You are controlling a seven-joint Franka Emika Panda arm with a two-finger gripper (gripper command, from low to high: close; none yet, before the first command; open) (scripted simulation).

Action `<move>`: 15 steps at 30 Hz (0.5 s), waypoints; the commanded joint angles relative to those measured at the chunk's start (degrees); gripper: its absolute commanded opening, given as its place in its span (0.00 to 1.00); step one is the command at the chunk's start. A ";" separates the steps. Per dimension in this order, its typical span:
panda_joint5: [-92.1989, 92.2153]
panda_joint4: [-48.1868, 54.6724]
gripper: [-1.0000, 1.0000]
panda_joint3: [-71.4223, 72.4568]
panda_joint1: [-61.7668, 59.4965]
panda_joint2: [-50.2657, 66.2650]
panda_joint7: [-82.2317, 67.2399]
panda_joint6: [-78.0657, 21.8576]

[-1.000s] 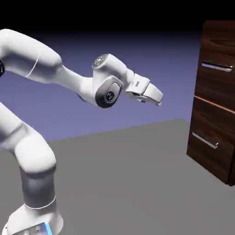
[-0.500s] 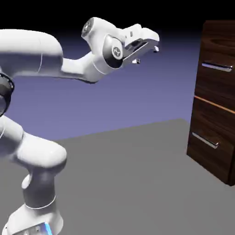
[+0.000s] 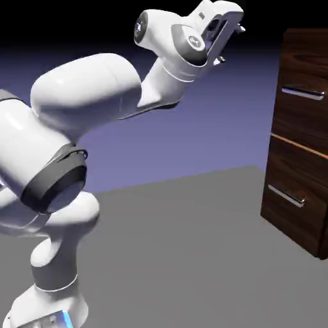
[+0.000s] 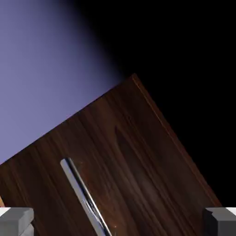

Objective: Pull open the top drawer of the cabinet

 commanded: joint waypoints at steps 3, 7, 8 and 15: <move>-7.48 3.35 0.50 -4.12 6.06 -1.68 -0.34 -1.65; -17.45 7.82 0.50 -9.61 14.14 -3.93 -0.79 -3.85; -19.94 8.94 0.50 -10.99 16.16 -4.49 -0.91 -4.40; -37.38 16.76 0.50 -20.60 30.29 -8.42 -1.70 -8.25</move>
